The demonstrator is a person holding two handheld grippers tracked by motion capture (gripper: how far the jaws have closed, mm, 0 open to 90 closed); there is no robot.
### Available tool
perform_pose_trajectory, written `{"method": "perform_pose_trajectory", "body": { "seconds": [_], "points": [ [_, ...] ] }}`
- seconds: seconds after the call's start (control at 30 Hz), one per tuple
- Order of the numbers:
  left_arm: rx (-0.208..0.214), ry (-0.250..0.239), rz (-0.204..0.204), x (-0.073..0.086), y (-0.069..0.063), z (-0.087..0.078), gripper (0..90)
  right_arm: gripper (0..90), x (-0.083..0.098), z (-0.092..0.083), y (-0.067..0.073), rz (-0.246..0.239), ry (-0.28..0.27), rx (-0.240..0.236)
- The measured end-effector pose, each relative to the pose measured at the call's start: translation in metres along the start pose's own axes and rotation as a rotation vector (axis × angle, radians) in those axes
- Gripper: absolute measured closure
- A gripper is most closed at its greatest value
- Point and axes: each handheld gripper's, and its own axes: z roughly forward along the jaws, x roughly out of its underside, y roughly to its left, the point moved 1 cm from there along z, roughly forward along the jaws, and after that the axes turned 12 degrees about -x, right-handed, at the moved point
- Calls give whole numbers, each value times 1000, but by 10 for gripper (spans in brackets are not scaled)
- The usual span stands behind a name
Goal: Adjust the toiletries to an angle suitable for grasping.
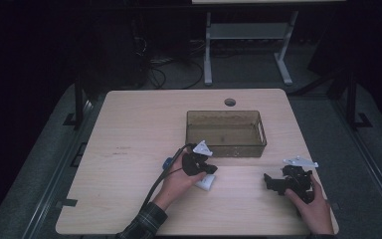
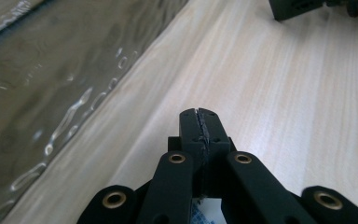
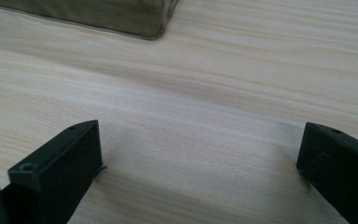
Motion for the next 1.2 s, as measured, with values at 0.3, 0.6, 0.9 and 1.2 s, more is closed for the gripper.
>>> {"method": "perform_pose_trajectory", "body": {
  "seconds": [0.3,0.6,0.9,1.2],
  "points": [
    [27,9,4,9,-5,-9,900,0,0,0,0,0,0,0],
    [57,11,16,17,-10,-19,900,0,0,0,0,0,0,0],
    [80,21,21,28,-15,-31,900,0,0,0,0,0,0,0],
    [83,29,25,41,-18,-41,900,0,0,0,0,0,0,0]
  ]
}}
